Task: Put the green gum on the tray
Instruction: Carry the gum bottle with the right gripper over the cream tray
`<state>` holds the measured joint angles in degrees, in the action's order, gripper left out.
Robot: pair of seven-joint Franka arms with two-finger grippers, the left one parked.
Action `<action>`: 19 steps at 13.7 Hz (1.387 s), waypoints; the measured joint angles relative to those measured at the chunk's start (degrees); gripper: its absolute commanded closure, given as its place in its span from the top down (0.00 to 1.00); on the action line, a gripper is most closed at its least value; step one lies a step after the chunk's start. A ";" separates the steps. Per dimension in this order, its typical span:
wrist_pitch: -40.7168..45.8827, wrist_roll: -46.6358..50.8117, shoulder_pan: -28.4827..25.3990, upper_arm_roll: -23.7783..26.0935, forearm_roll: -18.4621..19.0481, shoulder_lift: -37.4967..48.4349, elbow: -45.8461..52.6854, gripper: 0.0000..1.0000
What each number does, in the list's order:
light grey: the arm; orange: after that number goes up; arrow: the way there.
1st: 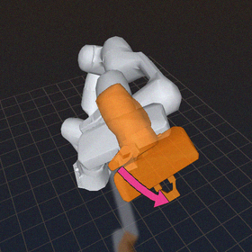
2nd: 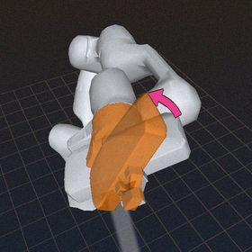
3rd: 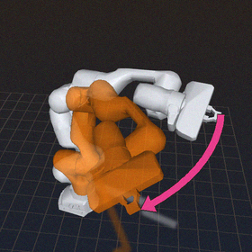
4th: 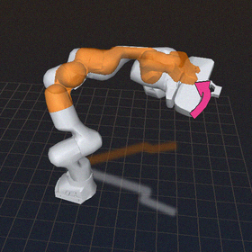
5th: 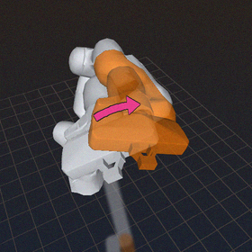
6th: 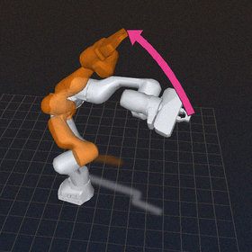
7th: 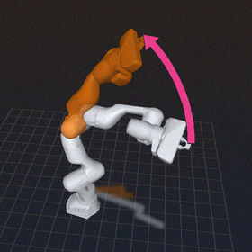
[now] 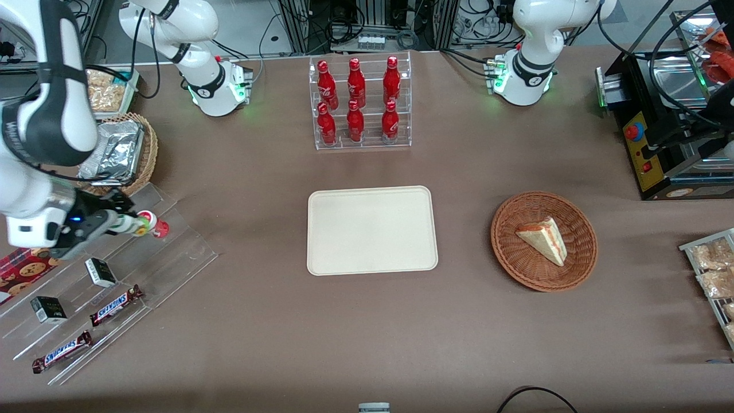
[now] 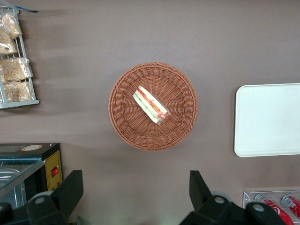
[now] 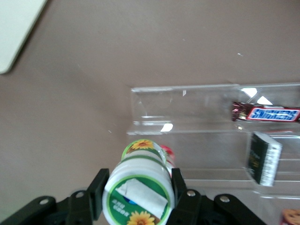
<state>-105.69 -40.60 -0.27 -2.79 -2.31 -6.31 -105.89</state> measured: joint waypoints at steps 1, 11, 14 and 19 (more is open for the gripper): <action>0.44 3.80 -2.17 0.04 -0.06 -0.01 0.00 0.00; -2.19 47.25 -27.03 0.26 -0.29 -2.37 0.64 0.00; -4.22 59.00 -32.79 0.25 -2.44 -7.66 5.22 0.00; -11.20 71.91 -38.76 0.21 -4.44 -18.29 13.72 0.00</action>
<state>-116.89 31.31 -39.04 -2.58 -6.75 -24.60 -92.17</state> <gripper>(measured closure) 0.410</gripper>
